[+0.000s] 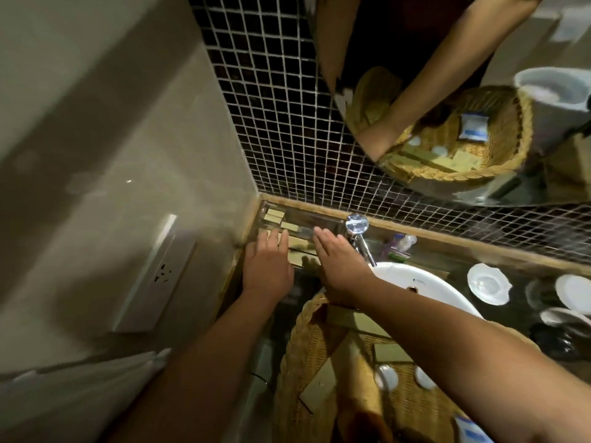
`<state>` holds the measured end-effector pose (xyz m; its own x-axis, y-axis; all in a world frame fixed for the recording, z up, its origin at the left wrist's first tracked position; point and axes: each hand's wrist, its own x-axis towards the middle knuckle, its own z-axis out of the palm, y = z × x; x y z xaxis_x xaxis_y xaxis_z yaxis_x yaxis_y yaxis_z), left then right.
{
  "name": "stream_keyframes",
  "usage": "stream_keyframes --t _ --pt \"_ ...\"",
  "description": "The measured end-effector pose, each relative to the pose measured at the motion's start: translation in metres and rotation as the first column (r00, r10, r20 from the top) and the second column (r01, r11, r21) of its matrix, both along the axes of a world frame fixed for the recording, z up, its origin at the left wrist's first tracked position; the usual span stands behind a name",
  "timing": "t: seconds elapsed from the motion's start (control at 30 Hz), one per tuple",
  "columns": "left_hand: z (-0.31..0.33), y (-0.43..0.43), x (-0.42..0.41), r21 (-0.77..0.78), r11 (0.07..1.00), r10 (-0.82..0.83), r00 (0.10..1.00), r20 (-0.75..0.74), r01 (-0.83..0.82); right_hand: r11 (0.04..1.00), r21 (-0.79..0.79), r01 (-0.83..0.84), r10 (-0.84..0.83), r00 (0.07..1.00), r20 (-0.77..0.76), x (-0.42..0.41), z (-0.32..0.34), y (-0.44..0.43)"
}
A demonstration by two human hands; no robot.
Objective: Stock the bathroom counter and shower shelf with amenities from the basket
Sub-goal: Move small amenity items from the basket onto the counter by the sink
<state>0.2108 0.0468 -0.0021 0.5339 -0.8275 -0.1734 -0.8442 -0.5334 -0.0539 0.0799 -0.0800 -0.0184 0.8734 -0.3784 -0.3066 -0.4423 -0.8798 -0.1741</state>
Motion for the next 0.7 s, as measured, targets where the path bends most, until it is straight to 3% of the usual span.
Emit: stream_keyframes --t 0.1,0.33,0.4,0.53,0.7 --pt "0.018 -0.009 -0.018 -0.027 0.999 -0.043 0.999 -0.032 0.042 0.999 0.037 0.037 -0.038 0.999 0.025 -0.024 0.02 0.005" --pt "0.042 -0.017 -0.082 -0.205 0.931 -0.307 0.952 0.006 0.302 0.991 -0.084 0.104 -0.101 0.994 0.047 -0.104 0.049 0.01" --pt "0.043 -0.019 -0.103 -0.235 0.874 -0.438 0.899 -0.005 0.425 0.983 -0.087 0.161 -0.158 0.987 0.041 -0.132 0.052 0.012" --pt "0.026 -0.012 -0.139 -0.173 0.699 -0.708 0.705 -0.031 0.694 0.957 -0.057 0.285 -0.285 0.958 0.007 -0.192 0.043 0.022" --pt "-0.009 -0.015 -0.173 -0.008 0.635 -0.751 0.616 -0.237 0.772 0.91 0.075 0.409 -0.403 0.912 -0.082 -0.246 0.023 0.043"
